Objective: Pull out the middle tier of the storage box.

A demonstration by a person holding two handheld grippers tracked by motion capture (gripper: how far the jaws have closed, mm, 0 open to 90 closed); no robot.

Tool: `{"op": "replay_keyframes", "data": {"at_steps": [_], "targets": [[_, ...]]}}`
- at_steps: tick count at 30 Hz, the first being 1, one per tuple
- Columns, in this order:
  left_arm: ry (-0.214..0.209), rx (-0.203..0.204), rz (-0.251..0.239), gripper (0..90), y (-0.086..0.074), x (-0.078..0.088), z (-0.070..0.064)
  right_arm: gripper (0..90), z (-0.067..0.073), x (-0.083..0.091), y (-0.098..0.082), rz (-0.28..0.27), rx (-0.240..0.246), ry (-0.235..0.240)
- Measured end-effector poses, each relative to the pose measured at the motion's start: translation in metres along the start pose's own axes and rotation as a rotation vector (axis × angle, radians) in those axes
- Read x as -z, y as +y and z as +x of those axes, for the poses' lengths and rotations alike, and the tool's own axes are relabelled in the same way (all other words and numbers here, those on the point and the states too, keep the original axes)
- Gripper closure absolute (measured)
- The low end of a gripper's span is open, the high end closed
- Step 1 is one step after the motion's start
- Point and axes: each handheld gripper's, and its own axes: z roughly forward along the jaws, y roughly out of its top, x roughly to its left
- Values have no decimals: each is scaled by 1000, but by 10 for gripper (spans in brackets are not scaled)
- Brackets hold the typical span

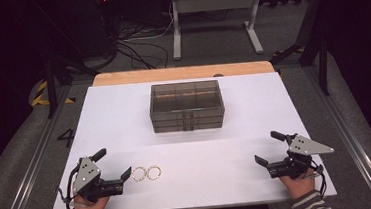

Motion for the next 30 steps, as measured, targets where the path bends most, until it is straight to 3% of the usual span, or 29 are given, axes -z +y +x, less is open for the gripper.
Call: {"op": "replay_keyframes", "data": {"at_steps": [4,9,13,17,19,20,23,30], "targets": [[-7,25,-2,0,0,1,1,3,0,-1,0,15,-14,10],[-9,21,-6,2,0,2,2,3,1,-1,2,22,-15,11],[-16,56,-17,3,0,4,4,3,4,-4,5,33,-15,23],[-12,39,-39,4,-1,7,3,3,7,-6,13,27,-10,27],[-35,45,-29,4,0,7,3,3,9,-9,18,30,-13,31],[-84,81,-37,4,0,8,4,5,11,-10,21,22,-10,32],[-110,101,-46,5,1,9,5,5,14,-13,26,22,-2,37],[-101,66,-34,18,2,8,1,3,15,-29,43,45,-34,76]]}}
